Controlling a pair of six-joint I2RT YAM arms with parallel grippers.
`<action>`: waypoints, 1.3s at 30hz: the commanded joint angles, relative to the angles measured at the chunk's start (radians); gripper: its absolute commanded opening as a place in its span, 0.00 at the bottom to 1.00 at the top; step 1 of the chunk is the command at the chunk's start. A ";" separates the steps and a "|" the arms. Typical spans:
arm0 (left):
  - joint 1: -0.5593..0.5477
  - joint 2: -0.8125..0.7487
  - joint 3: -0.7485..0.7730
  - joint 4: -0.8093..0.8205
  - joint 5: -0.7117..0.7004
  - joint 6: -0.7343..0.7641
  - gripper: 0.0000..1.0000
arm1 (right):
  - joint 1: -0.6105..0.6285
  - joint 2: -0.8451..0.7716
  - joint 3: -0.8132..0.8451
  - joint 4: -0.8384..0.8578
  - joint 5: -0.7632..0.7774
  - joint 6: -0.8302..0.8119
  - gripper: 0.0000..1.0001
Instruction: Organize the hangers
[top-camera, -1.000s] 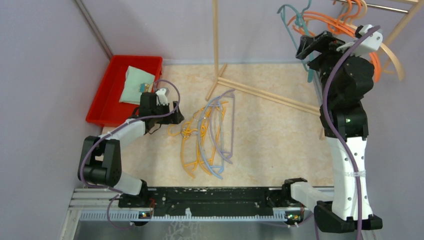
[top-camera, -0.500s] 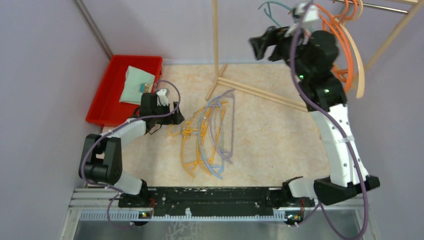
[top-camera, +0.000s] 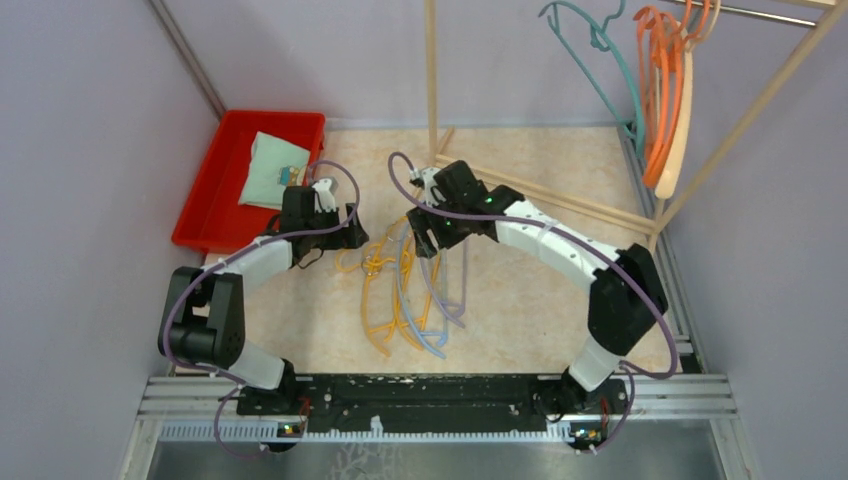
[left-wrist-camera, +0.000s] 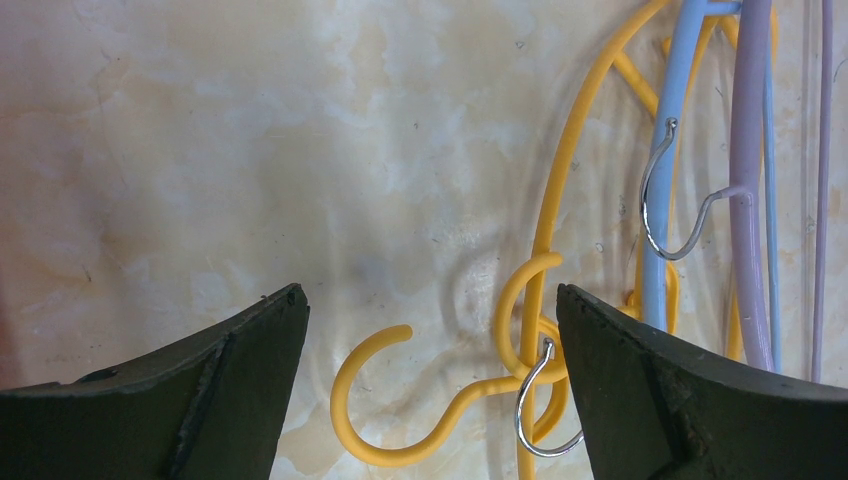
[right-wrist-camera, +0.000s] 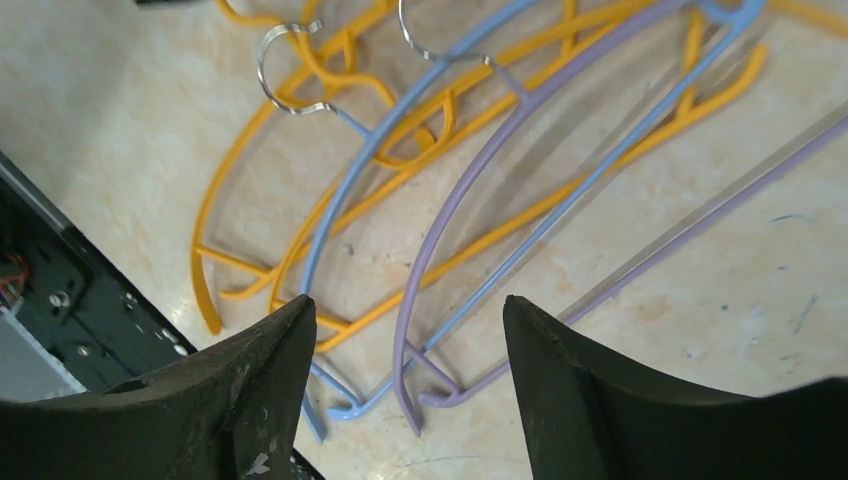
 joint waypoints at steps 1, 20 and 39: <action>0.004 0.004 0.000 0.013 0.001 -0.013 0.98 | 0.029 0.057 -0.012 0.094 -0.021 -0.009 0.68; 0.004 -0.013 -0.022 -0.014 -0.017 0.001 0.98 | 0.099 0.183 -0.222 0.153 -0.032 0.023 0.57; 0.004 -0.043 -0.064 -0.011 -0.021 0.000 0.98 | 0.129 0.212 -0.291 0.201 -0.041 0.047 0.41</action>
